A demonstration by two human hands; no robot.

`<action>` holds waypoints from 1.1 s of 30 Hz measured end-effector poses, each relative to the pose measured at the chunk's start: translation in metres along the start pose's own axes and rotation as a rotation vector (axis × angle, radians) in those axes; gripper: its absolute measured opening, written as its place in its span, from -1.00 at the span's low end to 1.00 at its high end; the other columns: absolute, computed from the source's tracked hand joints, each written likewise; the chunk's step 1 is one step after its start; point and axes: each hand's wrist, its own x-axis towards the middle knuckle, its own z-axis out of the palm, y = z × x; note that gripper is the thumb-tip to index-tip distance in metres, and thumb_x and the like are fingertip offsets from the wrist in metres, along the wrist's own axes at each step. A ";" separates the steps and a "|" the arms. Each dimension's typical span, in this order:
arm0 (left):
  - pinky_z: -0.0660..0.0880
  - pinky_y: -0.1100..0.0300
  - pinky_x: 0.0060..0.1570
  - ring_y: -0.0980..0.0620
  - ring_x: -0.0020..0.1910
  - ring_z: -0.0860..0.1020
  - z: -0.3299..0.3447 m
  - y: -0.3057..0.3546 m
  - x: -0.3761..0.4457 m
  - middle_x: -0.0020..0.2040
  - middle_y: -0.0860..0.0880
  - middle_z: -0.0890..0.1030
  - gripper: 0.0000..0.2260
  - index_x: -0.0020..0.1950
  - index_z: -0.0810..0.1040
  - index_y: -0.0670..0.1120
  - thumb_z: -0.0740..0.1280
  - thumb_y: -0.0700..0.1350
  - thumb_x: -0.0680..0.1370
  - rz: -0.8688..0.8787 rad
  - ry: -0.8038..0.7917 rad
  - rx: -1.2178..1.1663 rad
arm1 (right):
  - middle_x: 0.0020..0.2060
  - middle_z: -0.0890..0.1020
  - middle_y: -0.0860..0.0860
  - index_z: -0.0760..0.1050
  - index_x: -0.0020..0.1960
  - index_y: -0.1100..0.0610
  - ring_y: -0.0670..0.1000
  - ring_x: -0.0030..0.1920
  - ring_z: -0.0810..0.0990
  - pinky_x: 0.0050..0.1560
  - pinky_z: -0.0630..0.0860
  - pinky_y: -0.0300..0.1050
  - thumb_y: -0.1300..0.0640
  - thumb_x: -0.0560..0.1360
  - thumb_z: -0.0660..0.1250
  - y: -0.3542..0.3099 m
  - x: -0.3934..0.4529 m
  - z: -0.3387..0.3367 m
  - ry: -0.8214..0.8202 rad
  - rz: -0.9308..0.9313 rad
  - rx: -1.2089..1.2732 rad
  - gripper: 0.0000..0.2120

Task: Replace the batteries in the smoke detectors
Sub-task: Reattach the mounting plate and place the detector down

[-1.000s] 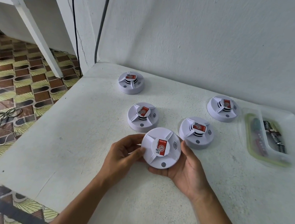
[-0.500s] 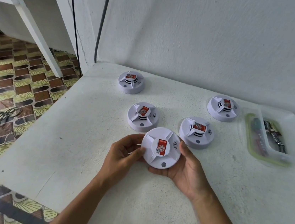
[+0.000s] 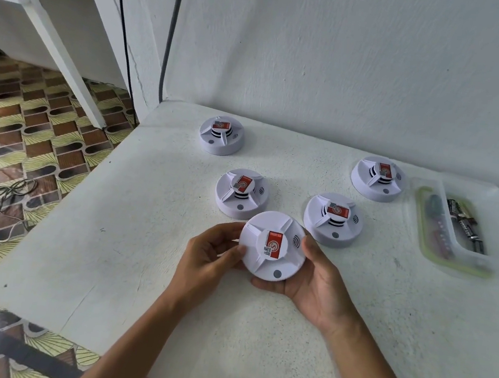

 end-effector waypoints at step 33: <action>0.65 0.06 -0.15 -0.14 -0.07 0.68 0.017 0.082 0.071 0.00 -0.14 0.71 -0.74 0.17 0.60 -0.19 0.30 -0.39 0.54 -0.061 0.092 0.000 | 0.50 0.17 -0.04 0.08 0.54 -0.02 -0.05 0.49 0.14 0.44 0.28 -0.02 -0.28 0.25 0.49 -0.099 0.019 0.031 0.175 -0.375 -1.415 0.01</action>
